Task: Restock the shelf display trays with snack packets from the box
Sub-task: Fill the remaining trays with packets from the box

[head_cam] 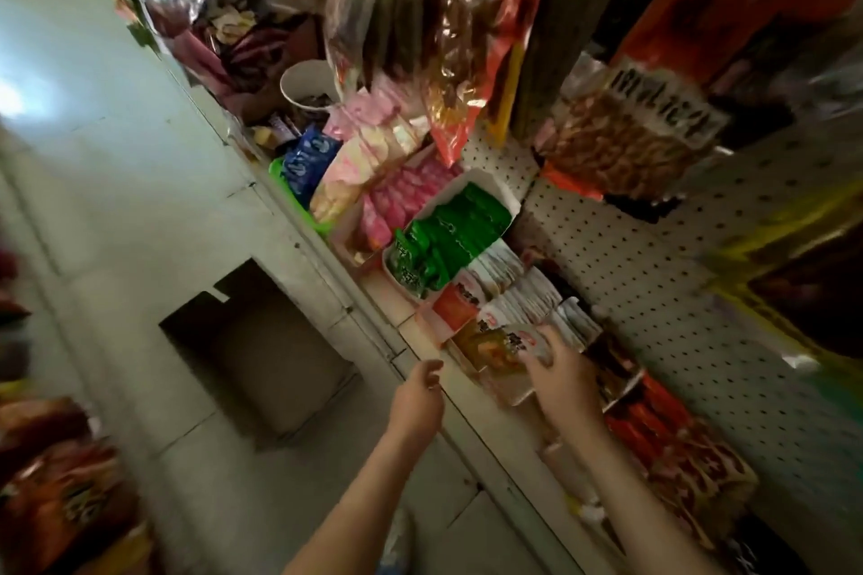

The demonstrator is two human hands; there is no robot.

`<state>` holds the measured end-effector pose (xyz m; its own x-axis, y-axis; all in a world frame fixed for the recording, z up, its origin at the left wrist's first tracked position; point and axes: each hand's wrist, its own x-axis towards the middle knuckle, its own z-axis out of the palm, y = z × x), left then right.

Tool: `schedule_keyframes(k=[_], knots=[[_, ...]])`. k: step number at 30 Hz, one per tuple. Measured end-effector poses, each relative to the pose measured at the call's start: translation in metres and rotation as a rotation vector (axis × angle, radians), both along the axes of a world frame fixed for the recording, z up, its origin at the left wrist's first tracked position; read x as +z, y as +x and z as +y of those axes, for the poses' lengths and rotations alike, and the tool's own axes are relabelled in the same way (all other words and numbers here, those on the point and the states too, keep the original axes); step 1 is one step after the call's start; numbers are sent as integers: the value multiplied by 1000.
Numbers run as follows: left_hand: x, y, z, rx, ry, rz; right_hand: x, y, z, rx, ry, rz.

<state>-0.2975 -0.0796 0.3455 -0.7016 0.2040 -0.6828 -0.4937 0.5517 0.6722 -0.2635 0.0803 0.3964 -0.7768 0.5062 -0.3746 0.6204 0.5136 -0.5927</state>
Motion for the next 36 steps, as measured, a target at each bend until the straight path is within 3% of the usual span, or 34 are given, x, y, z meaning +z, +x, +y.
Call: schedule_keyframes(k=[4, 11, 17, 23, 28, 36], knots=[[-30, -10, 7, -30, 16, -19, -33, -20, 5, 64, 171, -2], [-70, -22, 22, -262, -72, 109, -75, -39, -7, 152, 235, -109], [-77, -27, 30, -233, -57, 126, -107, -46, -18, 175, 252, -190], [-83, -29, 32, -259, -67, 175, -123, -51, -14, 175, 467, -167], [-74, -23, 46, -52, 32, 12, -129, -42, -12, 136, 730, 56], [-74, 35, 68, -211, -6, -199, -127, 43, -19, 36, 523, 59]])
